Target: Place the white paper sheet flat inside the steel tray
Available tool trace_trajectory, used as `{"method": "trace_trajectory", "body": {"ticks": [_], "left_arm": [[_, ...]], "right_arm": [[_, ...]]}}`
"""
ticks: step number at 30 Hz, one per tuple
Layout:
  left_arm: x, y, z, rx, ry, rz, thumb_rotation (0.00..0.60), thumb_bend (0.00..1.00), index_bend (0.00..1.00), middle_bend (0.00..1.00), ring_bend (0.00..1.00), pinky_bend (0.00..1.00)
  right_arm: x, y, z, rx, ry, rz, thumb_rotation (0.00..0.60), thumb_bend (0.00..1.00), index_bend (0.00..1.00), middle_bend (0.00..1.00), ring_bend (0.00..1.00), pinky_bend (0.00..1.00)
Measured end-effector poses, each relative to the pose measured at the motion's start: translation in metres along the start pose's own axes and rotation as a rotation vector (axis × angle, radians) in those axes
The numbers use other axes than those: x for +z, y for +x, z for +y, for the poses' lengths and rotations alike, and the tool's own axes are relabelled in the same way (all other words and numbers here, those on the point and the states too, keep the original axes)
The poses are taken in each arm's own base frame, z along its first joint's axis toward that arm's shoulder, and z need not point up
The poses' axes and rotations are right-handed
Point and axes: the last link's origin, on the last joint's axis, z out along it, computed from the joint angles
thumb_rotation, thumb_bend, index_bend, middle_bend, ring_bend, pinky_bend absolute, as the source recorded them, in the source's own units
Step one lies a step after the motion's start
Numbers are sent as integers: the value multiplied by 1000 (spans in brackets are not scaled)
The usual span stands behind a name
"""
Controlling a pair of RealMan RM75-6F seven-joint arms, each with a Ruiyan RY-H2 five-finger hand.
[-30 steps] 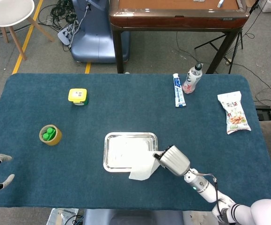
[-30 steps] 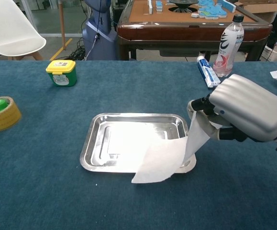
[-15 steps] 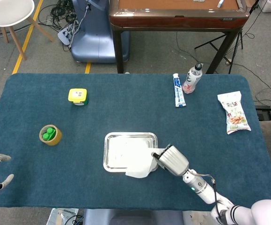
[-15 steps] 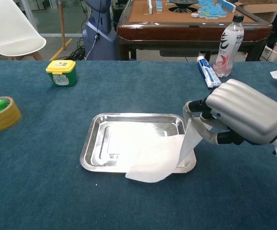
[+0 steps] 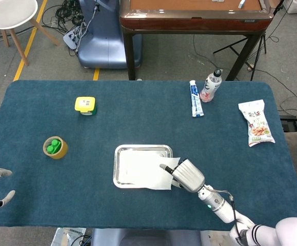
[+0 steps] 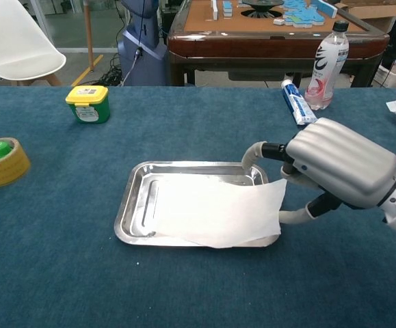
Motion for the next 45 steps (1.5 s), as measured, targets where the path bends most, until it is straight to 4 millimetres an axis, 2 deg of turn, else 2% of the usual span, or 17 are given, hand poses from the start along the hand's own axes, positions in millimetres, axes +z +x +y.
{"method": "trace_trajectory", "body": {"ticks": [11,21,35,45], "left_arm": [[-1,2,-2,-8,3,4,600,189,389,374,294,455],[-1,4,-2,-9,8,11,600,189,389,374,294,455],[-1,5,-3,-12,10,13,600,189,389,374,294,455],[-1,5,-3,-13,11,12,600,191,389,374,294,455]], "right_arm": [[17,-9,-12,16,-2,8,600,0,334,1000,1000,1000],[28,-14,-15,12,-8,16,600,0,334,1000,1000,1000],[45,-18,-11,-12,-16,29,600,0,334,1000,1000,1000],[46,-20,2,-35,-48,18,600,0,334,1000,1000,1000]]}}
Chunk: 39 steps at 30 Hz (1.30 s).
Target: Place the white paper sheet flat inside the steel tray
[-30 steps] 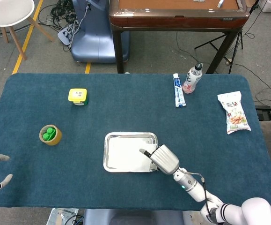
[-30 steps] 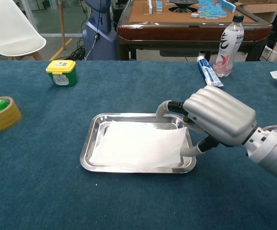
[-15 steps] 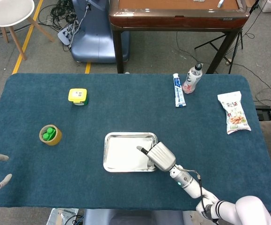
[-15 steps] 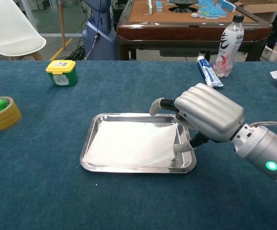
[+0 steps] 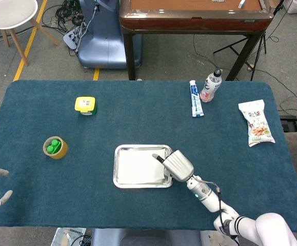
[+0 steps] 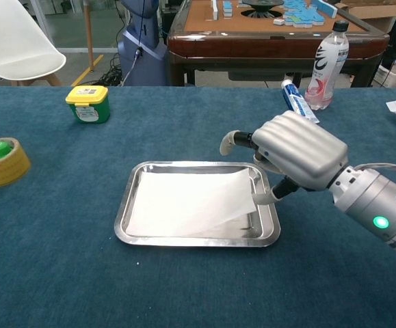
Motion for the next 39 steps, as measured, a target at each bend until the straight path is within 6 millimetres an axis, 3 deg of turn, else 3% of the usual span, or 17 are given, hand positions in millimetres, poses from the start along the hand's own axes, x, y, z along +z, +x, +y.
{"method": "trace_trajectory", "body": {"ticks": [13,24,39], "left_arm": [[0,-1,1,-1,-3,-9,600,191,389,374,294,455],[0,-1,1,0,-3,-10,600,190,389,374,294,455],[-1,-2,1,2,-3,-20,600,190,389,374,294,455]], "right_arm": [[0,0,9,-23,-21,-13,600,0,327,1000,1000,1000],[-2,2,9,0,-59,-55,600,0,263,1000,1000,1000],[-12,18,12,-50,-57,-182,600,0,248,1000,997,1000]]}}
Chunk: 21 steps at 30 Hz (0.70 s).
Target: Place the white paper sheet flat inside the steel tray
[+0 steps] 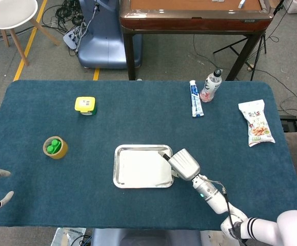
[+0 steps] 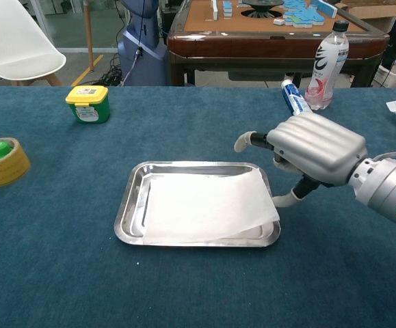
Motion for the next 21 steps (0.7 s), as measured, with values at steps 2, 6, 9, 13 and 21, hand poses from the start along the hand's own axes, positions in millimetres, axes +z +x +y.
{"method": "trace_trajectory", "body": {"ticks": [2,6,9,13,21], "left_arm": [[0,-1,1,0,-2,-3,600,190,389,374,295,455],[0,-1,1,1,-1,-3,600,190,389,374,294,455],[1,0,0,0,3,-2,600,190,389,374,294,455],[0,1,0,-2,3,1,600,190,389,374,294,455],[0,1,-1,-2,3,2,600,190,389,374,294,455]], "right_arm": [[-1,-1,2,-11,-8,-35,600,0,248,1000,996,1000],[-1,-3,3,-5,-33,-112,600,0,248,1000,992,1000],[0,-2,3,-12,-47,-152,600,0,248,1000,991,1000],[1,4,1,-6,-53,-176,600,0,248,1000,991,1000],[0,18,1,-6,-48,-176,600,0,248,1000,991,1000]]}}
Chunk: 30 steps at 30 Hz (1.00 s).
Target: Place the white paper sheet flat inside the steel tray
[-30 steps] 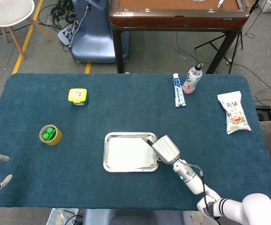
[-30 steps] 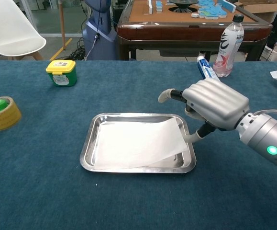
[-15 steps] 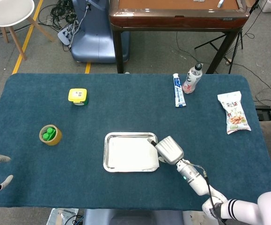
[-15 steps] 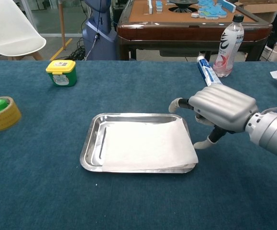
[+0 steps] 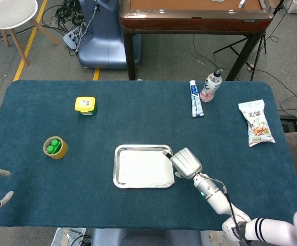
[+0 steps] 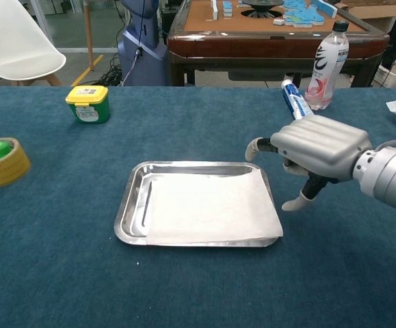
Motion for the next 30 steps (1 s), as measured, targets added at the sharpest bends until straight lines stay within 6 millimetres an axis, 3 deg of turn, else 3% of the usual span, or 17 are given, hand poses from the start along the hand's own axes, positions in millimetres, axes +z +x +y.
{"method": "trace_trajectory", "body": {"ticks": [7,8,12,15,18,25,30], "left_arm": [[0,0,0,1,-1,1,600,190,389,374,294,455],[0,0,0,1,-1,0,600,190,389,374,294,455],[0,0,0,1,-1,2,600,190,389,374,294,455],[0,1,0,0,-1,5,600,190,389,374,294,455],[0,1,0,0,0,7,600,190,389,374,294,455],[0,2,0,-1,2,13,600,191,389,374,294,455],[0,2,0,0,2,12,600,190,389,374,294,455]], "right_arm": [[-6,9,-5,37,48,15,600,26,263,1000,991,1000],[-7,10,-6,47,59,12,600,78,265,1000,991,1000],[-10,13,-13,79,98,7,600,511,288,1000,991,1000],[-11,12,-17,78,124,-7,600,716,298,1000,991,1000],[-13,11,-21,70,146,-27,600,822,304,1000,993,1000],[-18,5,-30,47,189,-79,600,981,304,1000,998,1000],[-19,2,-35,31,205,-110,600,1000,304,1000,998,1000]]}}
